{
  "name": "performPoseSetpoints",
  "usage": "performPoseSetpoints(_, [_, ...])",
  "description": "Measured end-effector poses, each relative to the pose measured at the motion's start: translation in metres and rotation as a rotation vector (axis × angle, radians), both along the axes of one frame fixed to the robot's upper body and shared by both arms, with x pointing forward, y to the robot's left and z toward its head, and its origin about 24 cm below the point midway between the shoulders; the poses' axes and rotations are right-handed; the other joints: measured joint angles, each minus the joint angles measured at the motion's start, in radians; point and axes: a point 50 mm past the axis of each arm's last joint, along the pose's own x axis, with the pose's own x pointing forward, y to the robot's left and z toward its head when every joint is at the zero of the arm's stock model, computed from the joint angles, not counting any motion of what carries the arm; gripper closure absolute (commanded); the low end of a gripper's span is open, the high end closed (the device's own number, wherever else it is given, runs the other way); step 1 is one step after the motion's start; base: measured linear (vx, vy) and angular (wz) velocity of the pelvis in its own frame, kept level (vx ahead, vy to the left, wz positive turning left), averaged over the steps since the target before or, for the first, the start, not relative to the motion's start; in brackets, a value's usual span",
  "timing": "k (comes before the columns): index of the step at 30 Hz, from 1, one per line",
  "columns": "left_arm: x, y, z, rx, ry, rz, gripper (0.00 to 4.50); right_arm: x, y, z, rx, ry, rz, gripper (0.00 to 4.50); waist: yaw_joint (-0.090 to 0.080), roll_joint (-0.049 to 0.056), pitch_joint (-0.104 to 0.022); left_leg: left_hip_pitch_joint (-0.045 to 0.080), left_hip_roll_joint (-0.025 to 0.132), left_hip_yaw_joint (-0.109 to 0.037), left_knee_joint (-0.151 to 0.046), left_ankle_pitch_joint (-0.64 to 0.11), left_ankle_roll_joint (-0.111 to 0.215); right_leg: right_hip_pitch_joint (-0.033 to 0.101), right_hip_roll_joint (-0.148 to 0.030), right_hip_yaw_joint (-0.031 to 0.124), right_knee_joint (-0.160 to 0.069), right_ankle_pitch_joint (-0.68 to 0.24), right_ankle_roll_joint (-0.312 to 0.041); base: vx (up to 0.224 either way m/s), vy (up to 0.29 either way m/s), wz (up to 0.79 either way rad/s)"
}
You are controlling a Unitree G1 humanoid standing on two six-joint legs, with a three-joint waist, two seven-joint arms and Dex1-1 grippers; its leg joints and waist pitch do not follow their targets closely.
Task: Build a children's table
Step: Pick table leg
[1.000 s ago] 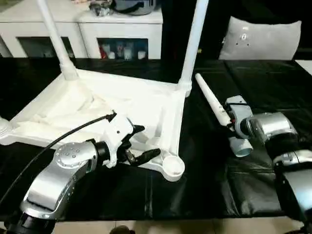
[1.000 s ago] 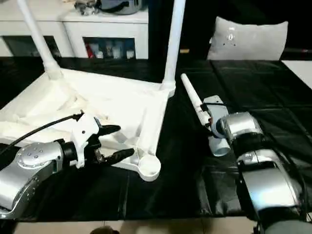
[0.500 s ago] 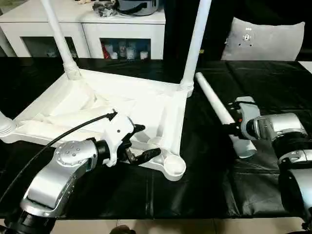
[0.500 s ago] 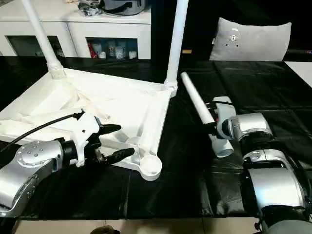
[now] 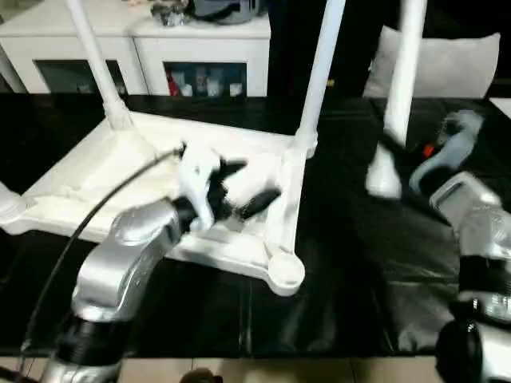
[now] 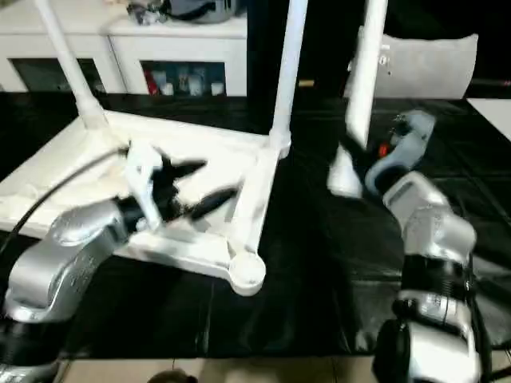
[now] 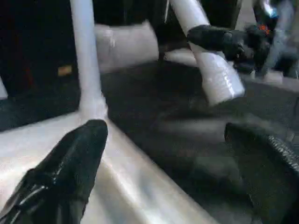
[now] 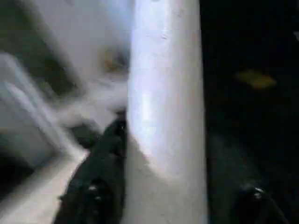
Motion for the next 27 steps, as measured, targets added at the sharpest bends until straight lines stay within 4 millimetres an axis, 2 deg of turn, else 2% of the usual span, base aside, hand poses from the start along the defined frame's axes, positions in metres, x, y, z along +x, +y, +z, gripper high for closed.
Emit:
performPoseSetpoints(3, [0.014,-0.006,0.027,-0.238,0.003,0.032,0.0,-0.025,0.021,0.007,0.038,-0.109,0.212,2.64,0.013,-0.001,0.001,-0.001,0.001,0.0,0.0,0.001,0.001,0.0,-0.001,-0.002,-0.001,0.001,0.0,0.0,0.0,0.0])
performPoseSetpoints(5, [0.023,-0.005,0.052,-0.367,-0.02,0.041,0.0,-0.034,0.045,0.004,0.048,-0.108,0.36,2.64,0.01,-0.001,0.0,0.0,0.001,0.001,0.0,0.001,0.001,0.0,-0.001,0.0,-0.001,0.002,0.0,0.0,0.0,0.0])
performPoseSetpoints(7, [0.023,-0.007,0.061,-0.432,-0.019,0.019,0.0,-0.037,0.05,0.004,0.046,-0.104,0.403,2.64,0.011,0.0,0.0,-0.001,0.0,0.001,0.0,0.001,0.002,0.001,-0.001,0.0,-0.004,0.003,0.001,0.0,0.0,0.0])
performPoseSetpoints(11, [0.027,-0.01,0.055,-0.519,0.082,-0.007,0.0,-0.046,0.06,0.002,0.066,-0.102,0.479,2.64,0.02,-0.003,0.001,-0.003,0.0,0.001,0.0,0.002,0.002,0.0,-0.001,-0.001,-0.006,0.004,0.002,0.0,0.0,0.0])
performPoseSetpoints(16, [0.024,-0.028,0.06,-0.555,0.165,-0.102,0.0,-0.054,0.073,-0.003,0.088,-0.078,0.565,2.64,0.034,-0.006,0.003,-0.005,0.0,0.001,0.0,0.002,0.002,-0.001,-0.001,-0.001,-0.007,0.004,0.002,0.0,0.0,0.0])
performPoseSetpoints(23, [0.021,-0.04,0.059,-0.566,0.212,-0.152,0.0,-0.056,0.075,-0.008,0.085,-0.049,0.579,2.64,0.033,-0.008,0.005,-0.004,0.0,0.001,-0.003,0.003,0.0,-0.001,-0.001,-0.001,-0.008,0.004,0.003,0.0,0.0,0.0])
performPoseSetpoints(27, [0.02,-0.042,0.057,-0.553,0.222,-0.146,0.0,-0.053,0.08,-0.013,-0.046,-0.029,0.544,2.64,0.031,-0.009,0.005,-0.003,0.0,0.001,-0.007,0.004,-0.002,-0.001,-0.001,-0.001,-0.008,0.003,0.005,0.0,0.0,0.0])
